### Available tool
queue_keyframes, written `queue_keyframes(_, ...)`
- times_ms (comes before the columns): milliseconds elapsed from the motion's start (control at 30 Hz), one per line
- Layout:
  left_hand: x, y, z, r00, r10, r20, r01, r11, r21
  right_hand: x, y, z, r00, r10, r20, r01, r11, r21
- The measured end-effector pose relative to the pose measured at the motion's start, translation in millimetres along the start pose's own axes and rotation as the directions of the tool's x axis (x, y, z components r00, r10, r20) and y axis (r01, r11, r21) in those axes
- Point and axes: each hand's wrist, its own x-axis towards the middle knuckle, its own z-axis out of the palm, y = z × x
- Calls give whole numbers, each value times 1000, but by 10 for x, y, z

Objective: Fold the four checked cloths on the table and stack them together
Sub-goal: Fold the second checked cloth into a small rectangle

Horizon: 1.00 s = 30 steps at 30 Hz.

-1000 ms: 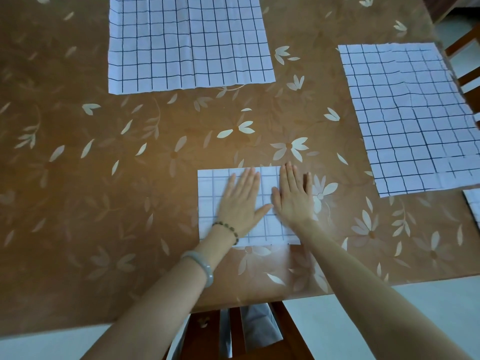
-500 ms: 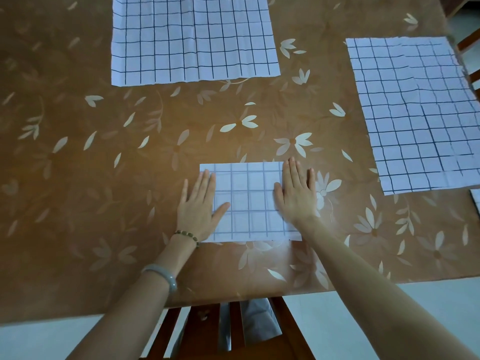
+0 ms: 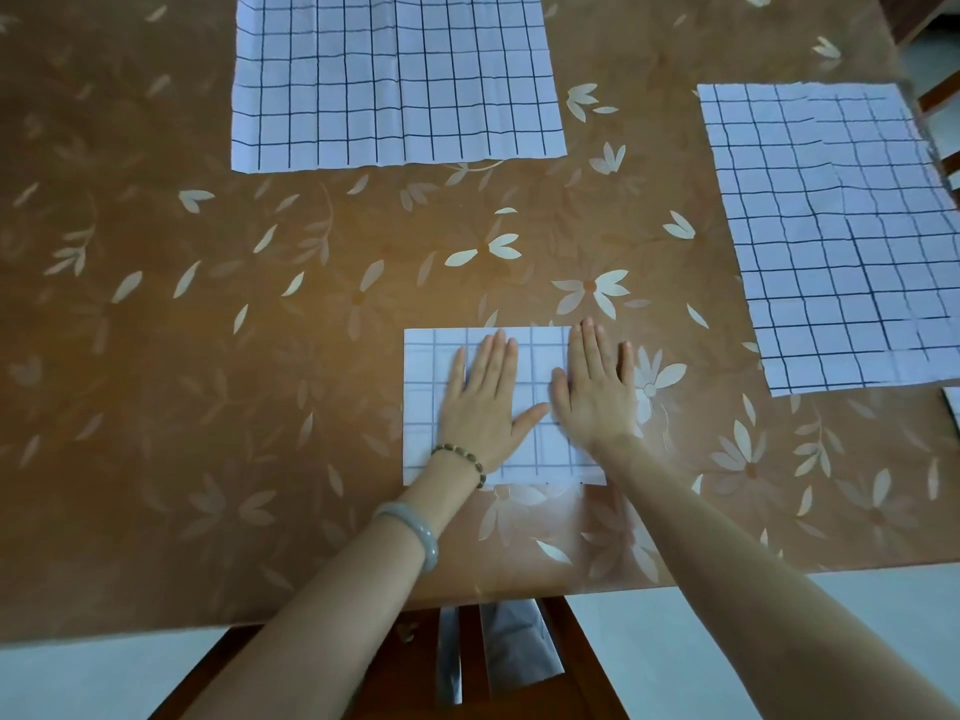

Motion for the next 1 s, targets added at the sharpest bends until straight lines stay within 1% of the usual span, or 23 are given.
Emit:
queue_keyframes(67,7,-50,57,1000,-10,24,10,1000,16,6,3,-3,1000,-3,-3,3,1000,3)
queue_keyframes(133,-31,-153,62,999,-35,13,35,999,1,3,2,-3,1000,-5,-11,5,1000,6)
queue_keyframes(233,-111,-371,55,995,-95,9,95,995,-11,-8,13,1,1000,-3,4,3,1000,10)
queue_keyframes(433,-279,-831,39,977,-214,18,213,977,22,-8,-2,-29,1000,10,15,-10,1000,8)
queue_keyframes(500,-359,-910,-6,967,-253,14,253,966,-46,-8,-4,-33,1000,8,28,-8,1000,3)
queue_keyframes(567,-436,-904,-88,952,-307,9,302,928,-221,-9,-14,-46,999,13,30,-13,1000,-1)
queue_keyframes(600,-461,-866,-144,937,-350,-3,330,886,-327,-10,-20,-52,999,15,32,-15,1000,-4)
queue_keyframes(667,-469,-759,-234,883,-469,-21,394,766,-508,-15,-29,-66,999,13,50,-13,1000,-8)
queue_keyframes(700,-449,-702,-275,849,-529,2,430,689,-584,-17,-30,-73,998,10,59,-9,1000,-11)
queue_keyframes(767,-379,-614,-358,784,-613,97,492,518,-700,-11,-28,-76,996,9,84,-8,1000,-11)
queue_keyframes(833,-306,-581,-405,730,-651,208,548,375,-748,-16,-31,-83,995,9,100,-6,999,-32)
queue_keyframes(900,-244,-583,-415,690,-649,320,598,262,-758,-14,-34,-96,992,6,122,2,998,-65)
queue_keyframes(933,-222,-581,-416,680,-635,366,614,222,-757,-16,-35,-113,990,1,138,10,997,-79)
queue_keyframes(1000,-202,-571,-403,696,-584,418,615,185,-767,-9,-27,-137,985,-14,170,30,995,-94)
